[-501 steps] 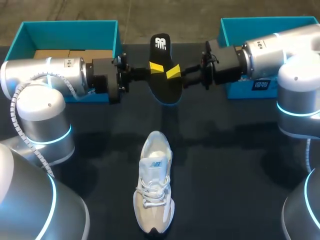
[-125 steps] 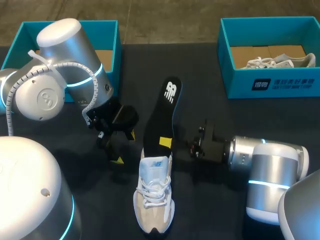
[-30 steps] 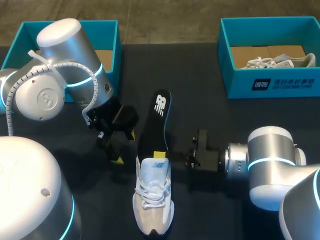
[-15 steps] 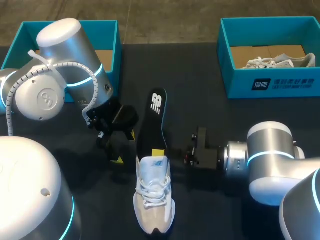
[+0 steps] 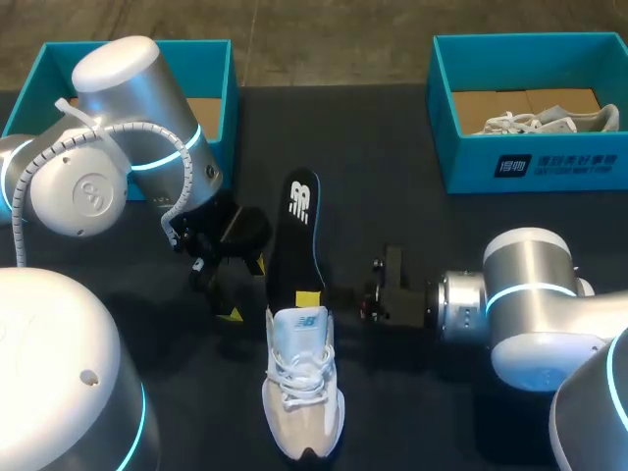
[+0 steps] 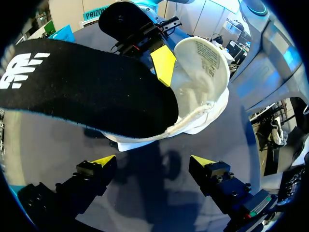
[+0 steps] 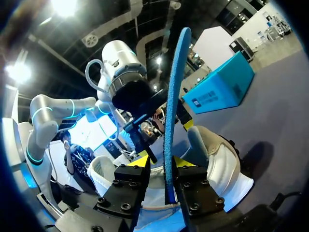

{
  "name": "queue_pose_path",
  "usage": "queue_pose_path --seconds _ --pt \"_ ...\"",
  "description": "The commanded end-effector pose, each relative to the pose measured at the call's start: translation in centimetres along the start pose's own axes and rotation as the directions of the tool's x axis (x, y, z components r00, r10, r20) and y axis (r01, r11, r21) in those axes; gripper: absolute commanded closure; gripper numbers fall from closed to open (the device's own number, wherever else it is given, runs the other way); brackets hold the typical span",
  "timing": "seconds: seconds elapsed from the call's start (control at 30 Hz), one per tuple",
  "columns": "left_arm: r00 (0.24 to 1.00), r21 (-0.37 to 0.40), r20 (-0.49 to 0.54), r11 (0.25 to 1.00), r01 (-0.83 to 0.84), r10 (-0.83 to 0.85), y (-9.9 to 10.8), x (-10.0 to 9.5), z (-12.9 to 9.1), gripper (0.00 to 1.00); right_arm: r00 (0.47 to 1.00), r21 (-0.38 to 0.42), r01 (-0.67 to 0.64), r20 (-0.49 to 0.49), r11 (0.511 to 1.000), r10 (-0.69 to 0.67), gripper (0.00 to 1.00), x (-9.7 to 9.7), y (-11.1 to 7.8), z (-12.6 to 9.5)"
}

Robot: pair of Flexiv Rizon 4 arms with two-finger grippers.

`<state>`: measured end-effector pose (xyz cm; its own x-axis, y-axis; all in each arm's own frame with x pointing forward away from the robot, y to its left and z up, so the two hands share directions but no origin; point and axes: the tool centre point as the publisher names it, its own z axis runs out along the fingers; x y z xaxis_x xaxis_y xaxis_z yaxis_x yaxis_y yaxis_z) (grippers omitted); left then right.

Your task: Take the shoe out of the shoebox, open the shoe tongue, remove and reinsert the insole, then place the shoe into the shoebox

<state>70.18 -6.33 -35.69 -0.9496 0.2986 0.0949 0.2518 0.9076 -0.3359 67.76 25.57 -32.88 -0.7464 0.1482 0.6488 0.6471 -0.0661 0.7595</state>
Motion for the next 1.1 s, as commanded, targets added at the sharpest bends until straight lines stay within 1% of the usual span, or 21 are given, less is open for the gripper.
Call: queue_pose_path --seconds 0.03,0.2,0.57,0.77,0.97,1.1 --pt "1.000 0.000 0.003 1.000 0.001 -0.001 0.0 0.1 0.1 0.00 1.000 -0.007 0.002 -0.020 1.000 -0.002 0.71 -0.2 -0.1 -0.5" --pt "1.000 0.000 0.003 1.000 0.001 -0.001 0.0 0.1 0.1 0.00 0.999 -0.010 0.007 -0.037 1.000 -0.008 0.71 -0.1 0.0 -0.7" --pt "1.000 0.000 0.003 1.000 0.001 -0.001 0.0 0.1 0.1 0.00 0.998 0.010 0.034 -0.058 0.999 -0.033 0.69 0.2 0.9 0.1" --pt "1.000 0.000 0.003 1.000 0.001 -0.001 0.0 0.1 0.1 0.00 0.997 0.013 0.044 -0.062 0.999 -0.043 0.67 0.2 1.4 0.3" --pt "1.000 0.000 0.003 1.000 0.001 -0.001 0.0 0.1 0.1 0.00 0.996 0.017 0.053 -0.069 0.998 -0.051 0.68 0.2 1.8 0.8" --pt "1.000 0.000 0.003 1.000 0.001 -0.001 0.0 0.1 0.1 0.00 0.997 0.016 0.063 -0.053 0.998 -0.062 0.68 0.4 2.0 1.1"
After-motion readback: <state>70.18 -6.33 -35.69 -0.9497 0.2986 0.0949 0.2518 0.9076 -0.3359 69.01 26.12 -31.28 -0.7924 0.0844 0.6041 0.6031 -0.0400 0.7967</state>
